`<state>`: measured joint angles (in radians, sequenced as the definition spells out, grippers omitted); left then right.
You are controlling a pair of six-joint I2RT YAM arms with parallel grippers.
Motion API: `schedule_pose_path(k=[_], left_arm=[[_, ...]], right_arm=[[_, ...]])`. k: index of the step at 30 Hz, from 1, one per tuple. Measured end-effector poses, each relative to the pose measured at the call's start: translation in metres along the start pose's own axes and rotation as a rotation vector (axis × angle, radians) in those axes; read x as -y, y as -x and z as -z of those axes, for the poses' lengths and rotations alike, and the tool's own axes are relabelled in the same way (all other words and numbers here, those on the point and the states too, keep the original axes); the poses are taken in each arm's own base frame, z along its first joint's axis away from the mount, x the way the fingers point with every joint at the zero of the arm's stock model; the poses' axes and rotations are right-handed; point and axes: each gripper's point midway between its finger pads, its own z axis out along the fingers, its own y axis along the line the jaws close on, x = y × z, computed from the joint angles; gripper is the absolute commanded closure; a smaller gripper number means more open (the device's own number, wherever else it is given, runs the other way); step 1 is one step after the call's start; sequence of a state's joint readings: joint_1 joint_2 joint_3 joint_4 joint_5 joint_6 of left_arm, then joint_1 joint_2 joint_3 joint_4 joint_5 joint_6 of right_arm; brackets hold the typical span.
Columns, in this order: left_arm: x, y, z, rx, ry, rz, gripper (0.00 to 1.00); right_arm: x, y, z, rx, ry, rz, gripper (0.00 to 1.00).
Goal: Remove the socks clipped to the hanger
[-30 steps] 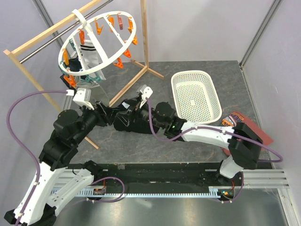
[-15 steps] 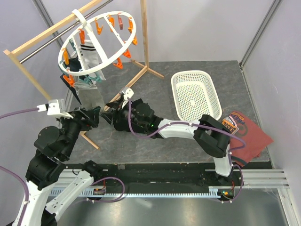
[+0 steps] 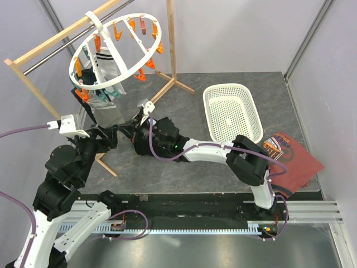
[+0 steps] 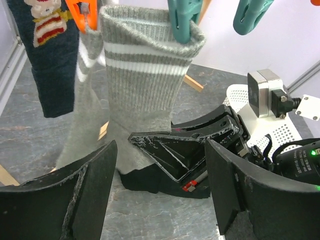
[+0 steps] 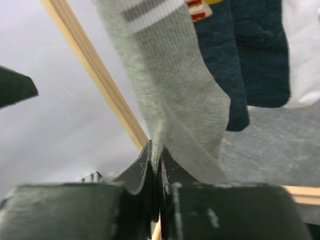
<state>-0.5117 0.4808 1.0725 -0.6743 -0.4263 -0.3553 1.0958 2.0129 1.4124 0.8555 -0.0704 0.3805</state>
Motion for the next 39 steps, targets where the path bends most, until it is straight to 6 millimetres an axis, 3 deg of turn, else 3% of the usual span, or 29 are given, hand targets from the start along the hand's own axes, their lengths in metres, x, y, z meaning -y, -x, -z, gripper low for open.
schedule_pose_path(k=[5,13,16,22,28,35,39], left_arm=[[0.001,-0.001,-0.001,-0.012,-0.008,-0.028,0.25],[0.009,0.018,-0.008,-0.055,0.04,0.014,0.3],[0.013,0.028,-0.011,-0.064,0.065,0.053,0.32],[0.02,0.041,-0.013,-0.085,0.087,0.116,0.34],[0.025,0.048,-0.016,-0.095,0.1,0.157,0.37],[0.021,0.077,-0.014,-0.033,0.152,0.172,0.38],[0.023,0.086,-0.023,-0.021,0.171,0.155,0.38]], right_arm=[[0.005,0.004,0.018,-0.02,-0.049,0.019,1.0],[-0.019,0.072,0.036,0.067,-0.029,0.064,1.0],[-0.018,0.082,0.041,0.068,-0.063,0.113,1.0],[-0.006,0.06,0.05,-0.047,-0.176,0.277,1.0],[-0.009,0.036,0.059,-0.142,-0.228,0.43,1.0],[-0.017,0.035,0.061,-0.149,-0.236,0.494,1.0],[-0.018,0.035,0.06,-0.148,-0.234,0.499,1.0]])
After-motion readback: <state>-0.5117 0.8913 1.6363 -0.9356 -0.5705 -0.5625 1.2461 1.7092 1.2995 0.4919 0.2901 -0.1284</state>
